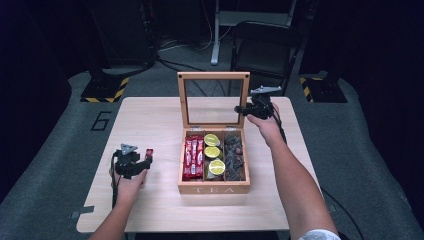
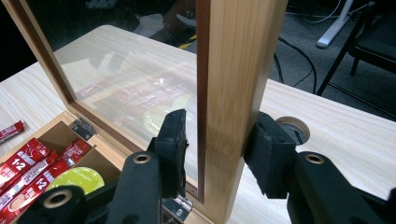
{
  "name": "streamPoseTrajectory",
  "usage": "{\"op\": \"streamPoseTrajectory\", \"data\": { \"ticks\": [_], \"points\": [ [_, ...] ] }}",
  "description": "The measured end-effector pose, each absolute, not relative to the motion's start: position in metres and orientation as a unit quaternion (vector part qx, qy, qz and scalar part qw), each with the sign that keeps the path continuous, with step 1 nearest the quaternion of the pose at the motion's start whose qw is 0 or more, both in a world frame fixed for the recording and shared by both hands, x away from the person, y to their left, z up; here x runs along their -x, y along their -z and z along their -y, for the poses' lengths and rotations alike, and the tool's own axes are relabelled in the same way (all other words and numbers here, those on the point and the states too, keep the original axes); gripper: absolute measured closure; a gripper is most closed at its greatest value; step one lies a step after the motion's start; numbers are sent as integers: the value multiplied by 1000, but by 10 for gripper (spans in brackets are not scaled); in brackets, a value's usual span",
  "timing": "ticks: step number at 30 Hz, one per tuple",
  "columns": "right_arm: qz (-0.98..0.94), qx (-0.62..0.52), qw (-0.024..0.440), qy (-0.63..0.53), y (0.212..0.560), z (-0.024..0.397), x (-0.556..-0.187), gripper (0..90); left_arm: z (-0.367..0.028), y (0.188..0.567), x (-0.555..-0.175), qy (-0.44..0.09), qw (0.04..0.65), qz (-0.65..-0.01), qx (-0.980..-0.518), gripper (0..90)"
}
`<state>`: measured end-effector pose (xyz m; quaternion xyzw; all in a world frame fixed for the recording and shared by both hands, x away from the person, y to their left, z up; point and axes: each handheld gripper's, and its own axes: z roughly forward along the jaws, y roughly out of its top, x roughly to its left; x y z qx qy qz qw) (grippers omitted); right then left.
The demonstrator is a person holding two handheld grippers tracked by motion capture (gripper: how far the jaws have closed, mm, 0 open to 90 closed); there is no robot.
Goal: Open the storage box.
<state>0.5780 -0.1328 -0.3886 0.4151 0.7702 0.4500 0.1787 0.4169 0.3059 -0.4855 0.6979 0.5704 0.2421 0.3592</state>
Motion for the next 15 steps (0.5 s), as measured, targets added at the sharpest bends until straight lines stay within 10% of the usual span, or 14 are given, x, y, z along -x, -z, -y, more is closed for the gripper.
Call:
{"op": "streamPoseTrajectory", "data": {
  "ticks": [15],
  "points": [
    [-772,-413,178,-449,388,133,-576,589,-294,452,-419,-227,379,-556,-704,461]
  ]
}}
